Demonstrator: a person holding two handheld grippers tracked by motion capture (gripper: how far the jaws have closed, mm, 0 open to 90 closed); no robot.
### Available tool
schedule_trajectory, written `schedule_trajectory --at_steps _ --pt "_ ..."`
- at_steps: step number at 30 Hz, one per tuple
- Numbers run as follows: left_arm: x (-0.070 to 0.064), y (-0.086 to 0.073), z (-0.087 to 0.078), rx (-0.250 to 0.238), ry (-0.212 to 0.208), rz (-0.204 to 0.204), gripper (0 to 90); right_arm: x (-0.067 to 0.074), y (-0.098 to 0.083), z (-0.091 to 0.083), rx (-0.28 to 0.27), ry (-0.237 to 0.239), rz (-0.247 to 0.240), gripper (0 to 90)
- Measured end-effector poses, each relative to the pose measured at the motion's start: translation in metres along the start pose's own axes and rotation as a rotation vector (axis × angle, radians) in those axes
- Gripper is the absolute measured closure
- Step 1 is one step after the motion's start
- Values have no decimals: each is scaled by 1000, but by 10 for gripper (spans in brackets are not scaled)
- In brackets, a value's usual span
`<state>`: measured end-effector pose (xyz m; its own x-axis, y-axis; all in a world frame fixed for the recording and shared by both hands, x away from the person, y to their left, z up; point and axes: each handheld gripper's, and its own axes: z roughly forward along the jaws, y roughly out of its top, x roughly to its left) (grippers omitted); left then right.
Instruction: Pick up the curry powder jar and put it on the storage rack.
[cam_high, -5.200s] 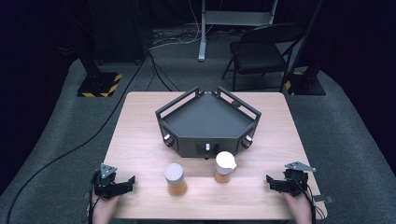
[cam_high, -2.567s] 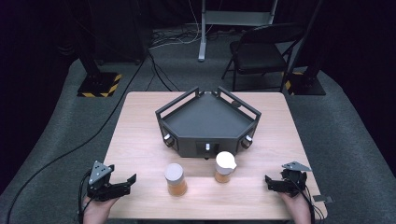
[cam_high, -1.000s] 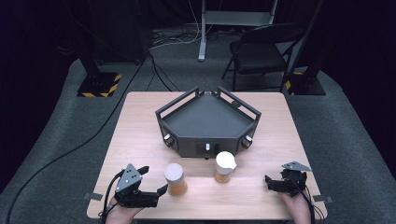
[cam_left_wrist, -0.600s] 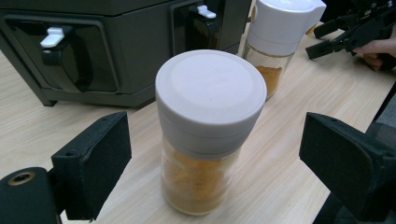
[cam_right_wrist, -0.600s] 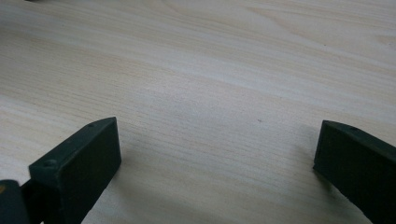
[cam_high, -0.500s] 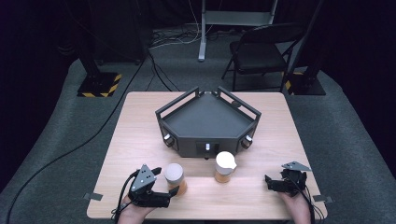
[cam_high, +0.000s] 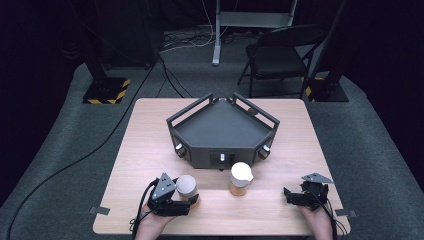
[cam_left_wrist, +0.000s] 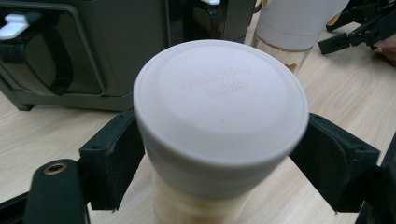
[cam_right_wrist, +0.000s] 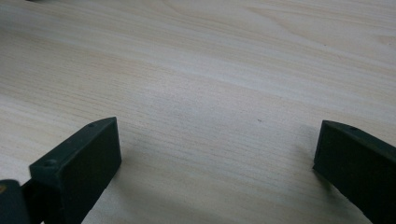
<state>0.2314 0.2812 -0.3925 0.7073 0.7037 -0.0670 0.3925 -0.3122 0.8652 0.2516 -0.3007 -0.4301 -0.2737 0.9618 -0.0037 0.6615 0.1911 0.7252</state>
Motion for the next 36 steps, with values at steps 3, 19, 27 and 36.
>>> schedule_trajectory --at_steps 3,19,27,36 --pt "1 2 5 6 -2 1 250 0 0 0 0 0 -1 0" --pt "-3 8 5 30 25 25 331 0 0 0 0 1 -1 0" --pt "-3 17 -5 1 26 35 331 0 0 0 0 1 -2 0" --pt "2 35 -18 -25 14 44 331 0 0 0 0 1 -2 0"
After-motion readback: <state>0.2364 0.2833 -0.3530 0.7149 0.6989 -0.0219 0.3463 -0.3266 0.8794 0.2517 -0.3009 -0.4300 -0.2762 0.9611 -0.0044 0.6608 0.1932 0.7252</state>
